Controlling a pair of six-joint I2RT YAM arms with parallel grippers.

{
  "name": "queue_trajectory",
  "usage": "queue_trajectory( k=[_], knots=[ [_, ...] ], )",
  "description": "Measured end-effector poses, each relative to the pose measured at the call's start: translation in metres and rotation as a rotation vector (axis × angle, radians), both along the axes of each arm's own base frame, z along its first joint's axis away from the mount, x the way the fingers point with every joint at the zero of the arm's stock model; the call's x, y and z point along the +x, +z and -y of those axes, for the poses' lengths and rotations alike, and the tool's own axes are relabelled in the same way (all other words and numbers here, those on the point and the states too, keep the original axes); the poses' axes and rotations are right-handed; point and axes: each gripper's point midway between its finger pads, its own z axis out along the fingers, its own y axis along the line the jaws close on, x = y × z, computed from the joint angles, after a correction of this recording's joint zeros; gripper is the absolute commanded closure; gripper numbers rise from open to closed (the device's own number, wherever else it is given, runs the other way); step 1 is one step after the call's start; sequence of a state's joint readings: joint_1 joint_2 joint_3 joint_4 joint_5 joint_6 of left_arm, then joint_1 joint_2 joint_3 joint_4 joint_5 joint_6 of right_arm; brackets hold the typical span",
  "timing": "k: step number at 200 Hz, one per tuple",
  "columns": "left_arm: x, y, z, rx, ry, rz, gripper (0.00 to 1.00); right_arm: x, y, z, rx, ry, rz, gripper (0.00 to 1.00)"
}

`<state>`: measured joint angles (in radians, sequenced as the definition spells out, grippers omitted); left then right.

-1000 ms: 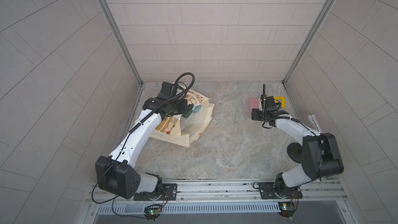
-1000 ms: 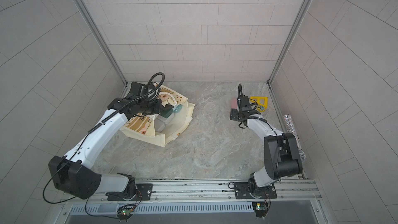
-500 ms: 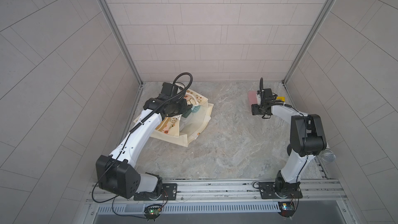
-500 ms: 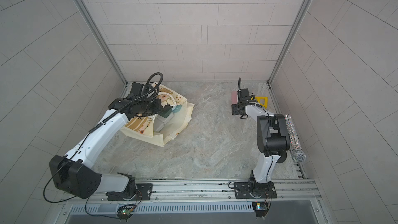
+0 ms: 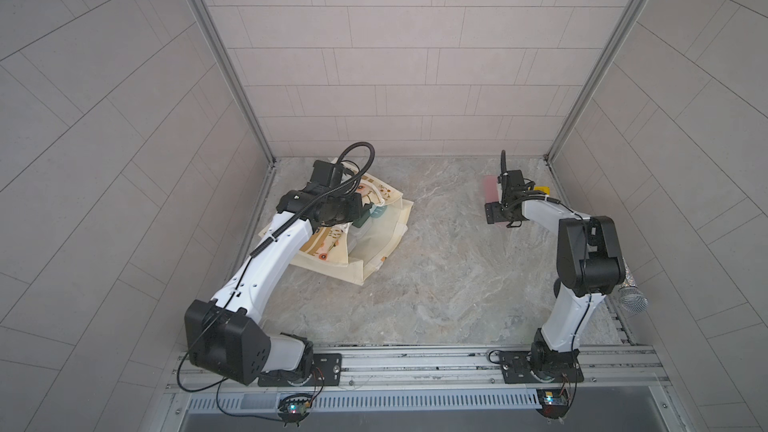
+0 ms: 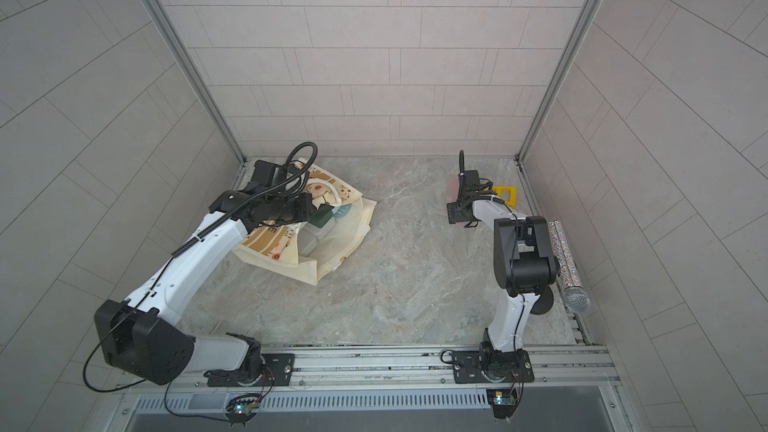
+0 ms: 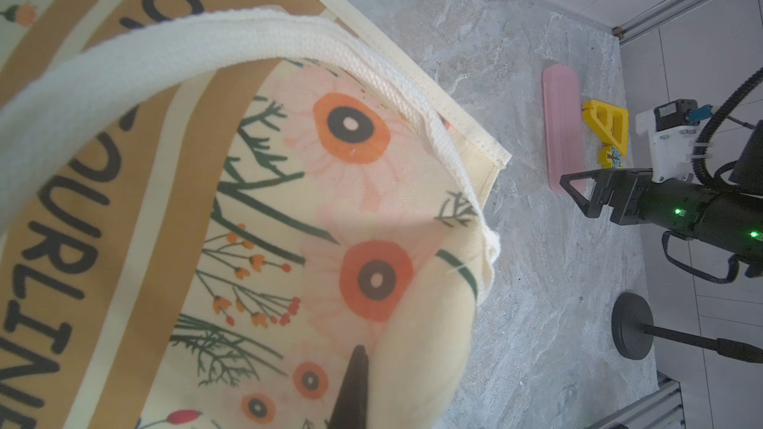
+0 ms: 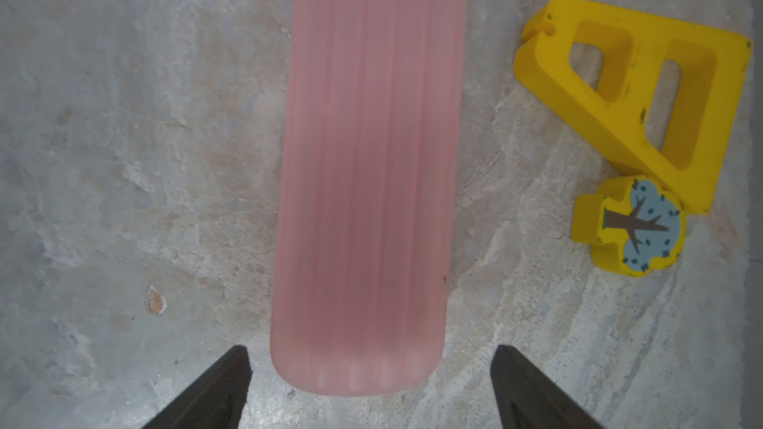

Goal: Take out the pencil case from the canvas bag
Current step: Place the pencil case at the center of the board.

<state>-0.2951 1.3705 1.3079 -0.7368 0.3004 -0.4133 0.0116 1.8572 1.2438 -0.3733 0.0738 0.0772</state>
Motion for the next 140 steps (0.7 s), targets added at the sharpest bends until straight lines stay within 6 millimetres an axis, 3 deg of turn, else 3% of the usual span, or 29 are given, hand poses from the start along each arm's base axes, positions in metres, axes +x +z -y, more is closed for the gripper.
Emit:
queue_trajectory(
  k=[36, 63, 81, 106, 122, 140],
  knots=[
    [-0.001, -0.001, 0.001, 0.001, -0.014, 0.001, 1.00, -0.005, 0.003, 0.002, -0.001, -0.037, 0.022, 0.08],
    [-0.002, -0.001, 0.002, 0.002, -0.024, 0.004, 1.00, -0.031, 0.032, -0.015, 0.051, -0.093, 0.142, 0.16],
    [-0.002, -0.002, 0.002, 0.004, -0.032, 0.008, 1.00, -0.046, 0.070, -0.056, 0.126, -0.068, 0.304, 0.19],
    [-0.003, -0.003, 0.003, 0.003, -0.046, 0.009, 1.00, -0.071, 0.113, -0.140, 0.305, 0.030, 0.502, 0.22],
    [-0.005, -0.003, 0.005, -0.002, -0.058, 0.009, 1.00, -0.091, 0.122, -0.185, 0.423, 0.078, 0.566, 0.25],
    [-0.007, -0.003, 0.007, -0.012, -0.071, 0.009, 1.00, -0.111, 0.115, -0.225, 0.539, 0.107, 0.587, 0.29]
  ],
)
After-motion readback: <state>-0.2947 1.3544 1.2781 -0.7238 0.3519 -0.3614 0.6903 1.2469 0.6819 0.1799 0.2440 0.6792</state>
